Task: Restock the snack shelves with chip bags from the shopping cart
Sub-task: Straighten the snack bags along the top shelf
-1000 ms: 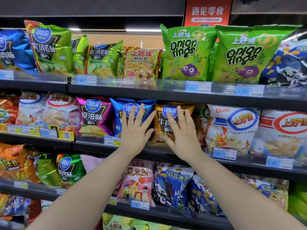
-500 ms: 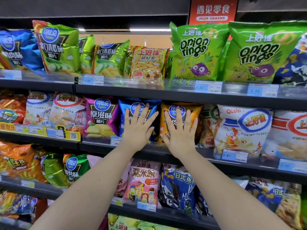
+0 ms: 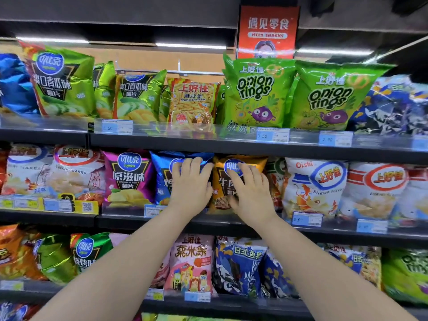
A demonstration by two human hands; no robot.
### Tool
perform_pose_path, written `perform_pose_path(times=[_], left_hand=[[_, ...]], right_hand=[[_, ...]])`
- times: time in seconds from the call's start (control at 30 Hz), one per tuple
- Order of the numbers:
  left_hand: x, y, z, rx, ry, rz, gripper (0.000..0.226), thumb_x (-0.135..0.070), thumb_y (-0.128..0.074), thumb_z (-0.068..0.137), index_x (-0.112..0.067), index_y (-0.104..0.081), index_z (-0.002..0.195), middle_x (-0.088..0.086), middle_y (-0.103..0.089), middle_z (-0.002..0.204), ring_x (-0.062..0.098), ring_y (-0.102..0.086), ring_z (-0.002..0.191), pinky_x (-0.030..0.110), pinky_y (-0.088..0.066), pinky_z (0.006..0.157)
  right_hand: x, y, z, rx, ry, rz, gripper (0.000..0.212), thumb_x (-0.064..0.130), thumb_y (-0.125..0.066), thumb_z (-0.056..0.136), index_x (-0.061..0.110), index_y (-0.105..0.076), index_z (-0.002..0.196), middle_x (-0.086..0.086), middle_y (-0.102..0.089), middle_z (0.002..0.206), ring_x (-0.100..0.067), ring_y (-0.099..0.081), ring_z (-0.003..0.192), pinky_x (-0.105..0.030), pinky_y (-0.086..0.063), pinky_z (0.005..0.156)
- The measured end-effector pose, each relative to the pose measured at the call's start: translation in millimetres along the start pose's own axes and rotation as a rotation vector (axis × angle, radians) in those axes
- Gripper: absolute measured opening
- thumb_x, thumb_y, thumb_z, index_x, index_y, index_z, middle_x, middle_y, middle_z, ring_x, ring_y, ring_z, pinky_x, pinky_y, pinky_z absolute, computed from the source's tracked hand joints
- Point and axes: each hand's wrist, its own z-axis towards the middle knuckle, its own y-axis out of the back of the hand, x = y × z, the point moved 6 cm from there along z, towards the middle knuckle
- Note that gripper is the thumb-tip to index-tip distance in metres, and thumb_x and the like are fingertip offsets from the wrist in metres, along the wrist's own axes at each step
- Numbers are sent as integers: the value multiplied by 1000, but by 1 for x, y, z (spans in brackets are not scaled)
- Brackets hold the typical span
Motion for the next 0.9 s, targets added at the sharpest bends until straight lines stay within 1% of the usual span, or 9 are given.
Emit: perform_pose_path(times=[0.13,0.2,0.3,0.37,0.43,0.53,0.7,0.8,0.9], left_hand=[[-15,14,9,-28,-75,-41,40,-24,-70,74,-16,-65,113,9,-61,113,33,-54,105,50,-39,93],[-20,25,15,-6,-68,-37,37,-24,-69,75,-18,-65,111,7,-62,110,32,-55,102,50,-40,92],[-24,46,23,38,-49,-37,35,-27,-67,76,-19,-66,111,6,-62,108,31,-55,97,47,-40,87],[-26,63,28,54,-29,-36,34,-28,-65,76,-20,-67,109,4,-62,105,30,-55,95,46,-39,85],[-32,84,34,59,-18,-26,35,-30,-66,77,-21,-68,110,4,-63,106,30,-55,96,45,-38,85],[-48,119,42,81,-24,-6,37,-34,-63,82,-21,-65,117,6,-62,113,32,-54,104,48,-37,92],[-81,166,39,155,-44,32,40,-38,-53,90,-22,-55,127,5,-56,126,31,-48,114,47,-32,96],[-104,183,23,222,-58,38,38,-35,-51,91,-21,-53,126,5,-55,125,31,-47,113,45,-32,95],[-119,208,14,222,17,24,38,-37,-54,89,-22,-54,124,3,-58,119,31,-50,109,44,-35,89]], right_hand=[[-5,20,-5,33,-5,-8,67,29,-80,62,16,-54,122,-11,-55,122,-31,-53,108,-44,-47,83],[-10,31,-6,70,-41,-11,62,31,-82,61,16,-59,116,-10,-58,114,-31,-55,103,-44,-48,81],[-19,53,-2,105,-57,-1,54,32,-78,66,12,-62,113,-11,-59,118,-35,-51,111,-47,-49,90],[-25,75,3,82,-59,23,51,32,-75,71,12,-62,116,-11,-58,122,-34,-50,114,-46,-47,96],[-30,100,6,55,-60,30,49,32,-71,76,14,-60,120,-10,-58,121,-32,-50,111,-45,-47,93],[-39,138,3,37,-103,62,46,33,-65,82,17,-56,125,-8,-55,121,-31,-48,111,-45,-46,86],[-58,184,-21,92,-119,83,43,36,-58,87,21,-51,127,-5,-51,126,-29,-45,115,-42,-42,89],[-71,209,-41,99,-124,85,42,36,-58,86,21,-52,125,-4,-53,124,-29,-45,115,-40,-41,86],[-79,232,-59,110,-107,76,42,36,-60,85,21,-53,124,-3,-53,121,-29,-47,111,-41,-43,83]])
